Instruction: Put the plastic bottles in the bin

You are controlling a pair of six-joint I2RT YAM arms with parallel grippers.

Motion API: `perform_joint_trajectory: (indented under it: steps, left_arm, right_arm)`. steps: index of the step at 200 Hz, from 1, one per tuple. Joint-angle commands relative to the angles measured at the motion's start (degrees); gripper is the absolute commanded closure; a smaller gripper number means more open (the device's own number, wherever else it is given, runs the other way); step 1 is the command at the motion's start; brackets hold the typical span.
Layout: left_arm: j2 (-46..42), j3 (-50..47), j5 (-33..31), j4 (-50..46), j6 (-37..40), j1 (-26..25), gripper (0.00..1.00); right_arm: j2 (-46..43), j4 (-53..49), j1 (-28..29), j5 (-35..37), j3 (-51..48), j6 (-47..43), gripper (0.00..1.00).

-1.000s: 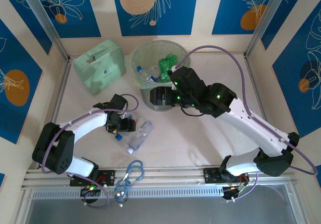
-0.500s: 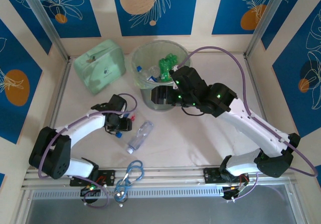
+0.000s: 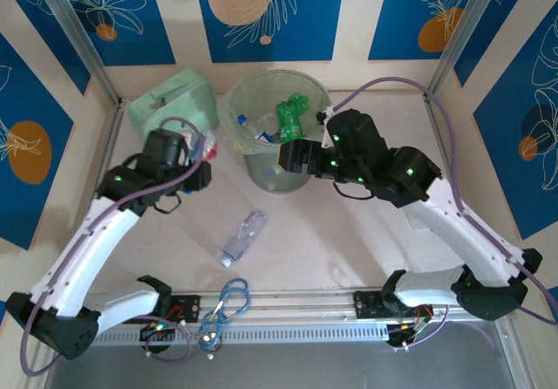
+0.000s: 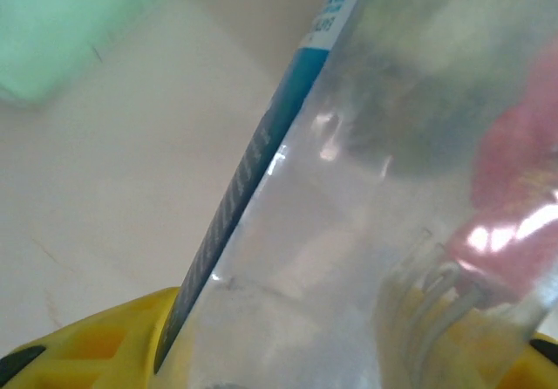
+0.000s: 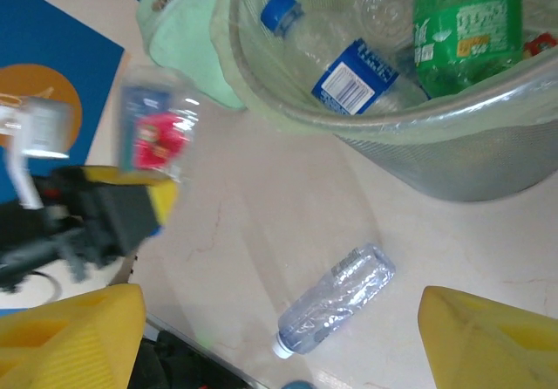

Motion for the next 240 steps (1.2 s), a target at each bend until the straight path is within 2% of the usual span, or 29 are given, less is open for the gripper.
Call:
perform_joint_trajectory:
  steps: [1,48,72,97,154,168,181,206,220,240]
  left_arm:
    - [2.9,11.0,-5.7,-8.9,5.7,-0.4,0.51]
    - [18.5,35.3,-0.3,-8.3,5.7,-2.0,0.53]
    - [25.2,41.2,2.1,-6.0,4.5,-3.7,0.52]
    - [33.2,49.3,4.0,-8.0,3.3,-4.5,0.53]
    - [44.3,62.1,3.3,-12.1,-2.1,-4.7,0.53]
    - [46.1,63.4,4.2,-12.8,-2.6,-4.7,0.48]
    - [46.9,63.3,3.9,-12.9,-3.1,-4.7,0.38]
    - [48.5,63.3,3.4,-13.0,-3.9,-4.7,0.32]
    - [48.8,63.3,3.3,-12.7,-4.7,-4.7,0.24]
    - [48.5,63.2,4.3,-11.9,-5.2,-4.8,0.21]
  right_arm:
    - [-2.4,-1.1,-0.3,-0.1,2.1,-0.3,0.18]
    - [-6.2,-2.7,-0.4,2.4,-0.5,0.7,0.18]
    - [-8.2,-3.7,-0.3,3.2,-3.8,2.3,0.18]
    - [-10.2,-3.8,-0.4,3.4,-7.3,3.8,0.18]
    - [-12.3,-3.7,-0.9,4.0,-10.4,4.8,0.18]
    - [-12.3,-3.7,-1.1,4.1,-10.5,4.6,0.18]
    - [-12.4,-4.0,-1.2,4.0,-10.4,4.4,0.19]
    - [-12.8,-4.3,-1.7,3.9,-10.0,4.2,0.19]
    - [-12.8,-4.6,-2.0,3.6,-9.7,4.0,0.18]
    - [-12.8,-5.0,-2.2,3.5,-9.2,3.9,0.19]
